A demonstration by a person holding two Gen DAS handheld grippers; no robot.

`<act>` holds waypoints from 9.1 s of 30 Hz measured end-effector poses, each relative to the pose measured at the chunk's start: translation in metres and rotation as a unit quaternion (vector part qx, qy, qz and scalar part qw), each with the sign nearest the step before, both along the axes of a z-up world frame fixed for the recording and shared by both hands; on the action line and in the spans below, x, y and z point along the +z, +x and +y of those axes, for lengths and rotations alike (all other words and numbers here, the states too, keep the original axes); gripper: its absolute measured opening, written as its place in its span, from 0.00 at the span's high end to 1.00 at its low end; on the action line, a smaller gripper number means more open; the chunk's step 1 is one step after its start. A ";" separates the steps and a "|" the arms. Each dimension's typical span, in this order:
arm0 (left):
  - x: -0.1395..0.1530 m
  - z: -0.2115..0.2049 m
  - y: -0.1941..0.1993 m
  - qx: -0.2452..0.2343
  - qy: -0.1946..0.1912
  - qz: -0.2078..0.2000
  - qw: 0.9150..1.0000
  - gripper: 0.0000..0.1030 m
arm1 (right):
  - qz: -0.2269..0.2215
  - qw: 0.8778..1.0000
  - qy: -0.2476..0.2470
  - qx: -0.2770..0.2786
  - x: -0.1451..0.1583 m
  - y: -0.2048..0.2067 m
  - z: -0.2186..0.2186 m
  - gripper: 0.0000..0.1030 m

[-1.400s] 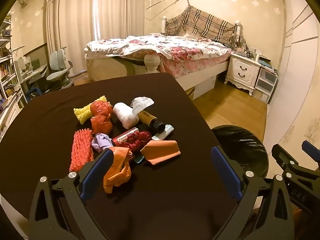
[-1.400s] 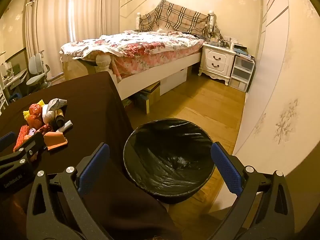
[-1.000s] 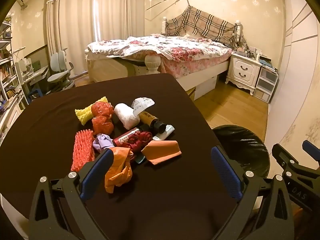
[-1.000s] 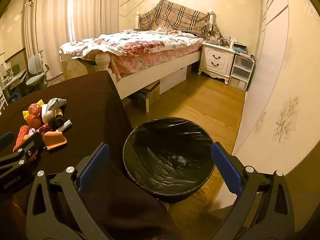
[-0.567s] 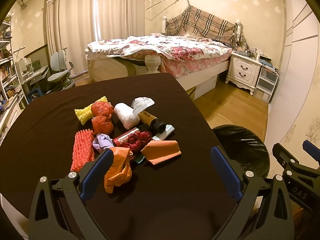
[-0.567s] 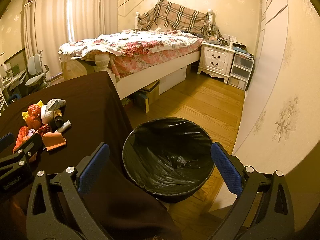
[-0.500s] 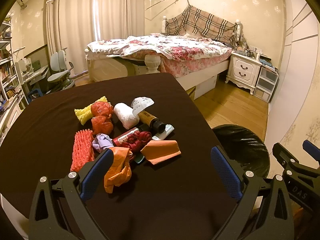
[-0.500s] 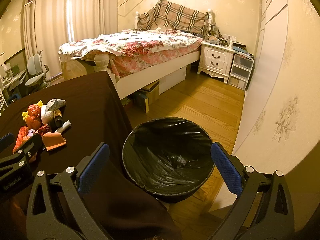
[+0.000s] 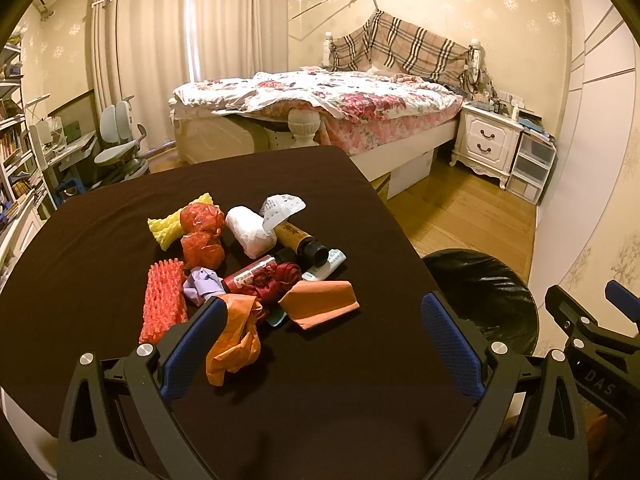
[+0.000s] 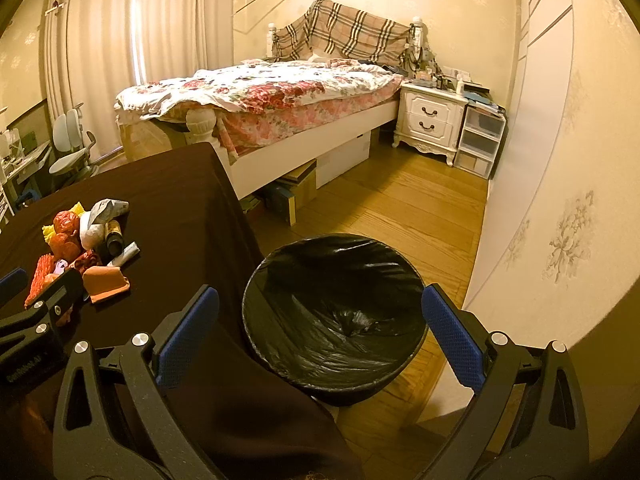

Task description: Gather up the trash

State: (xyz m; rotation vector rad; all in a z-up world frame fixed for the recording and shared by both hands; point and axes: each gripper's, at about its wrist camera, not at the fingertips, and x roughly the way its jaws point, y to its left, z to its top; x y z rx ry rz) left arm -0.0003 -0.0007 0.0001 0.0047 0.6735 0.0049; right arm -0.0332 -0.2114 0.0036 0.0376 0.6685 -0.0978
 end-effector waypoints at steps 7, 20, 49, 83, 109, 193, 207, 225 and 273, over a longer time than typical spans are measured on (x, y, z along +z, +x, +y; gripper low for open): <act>0.000 0.000 0.000 0.000 0.001 0.000 1.000 0.06 | 0.000 1.000 0.000 0.000 0.000 0.000 -0.001 0.04; 0.000 0.000 0.000 0.000 0.001 0.001 1.000 0.06 | 0.001 1.000 0.001 -0.001 0.000 0.000 -0.002 0.04; 0.001 0.005 -0.002 0.003 -0.001 0.001 1.000 0.06 | 0.006 1.000 0.001 0.006 -0.004 -0.005 -0.006 0.04; -0.032 0.122 -0.003 0.104 -0.021 0.061 0.993 0.33 | 0.063 0.986 -0.001 0.152 -0.020 0.018 0.104 0.31; -0.021 0.164 -0.050 0.095 -0.064 0.061 0.992 0.83 | 0.061 0.973 0.003 0.221 -0.010 0.008 0.164 0.31; -0.015 -0.091 0.053 -0.149 -0.022 0.033 0.988 0.83 | 0.065 0.996 0.061 0.006 -0.039 0.069 -0.059 0.65; -0.022 -0.096 0.054 -0.143 -0.021 0.040 0.989 0.39 | 0.064 0.995 0.076 -0.017 -0.044 0.068 -0.079 0.53; -0.012 -0.014 0.018 -0.045 -0.034 0.042 0.998 0.34 | 0.063 0.994 0.073 0.056 -0.029 0.055 -0.011 0.49; -0.043 0.126 0.027 0.087 -0.060 0.106 0.989 0.57 | 0.086 0.980 0.051 0.169 -0.032 0.060 0.102 0.47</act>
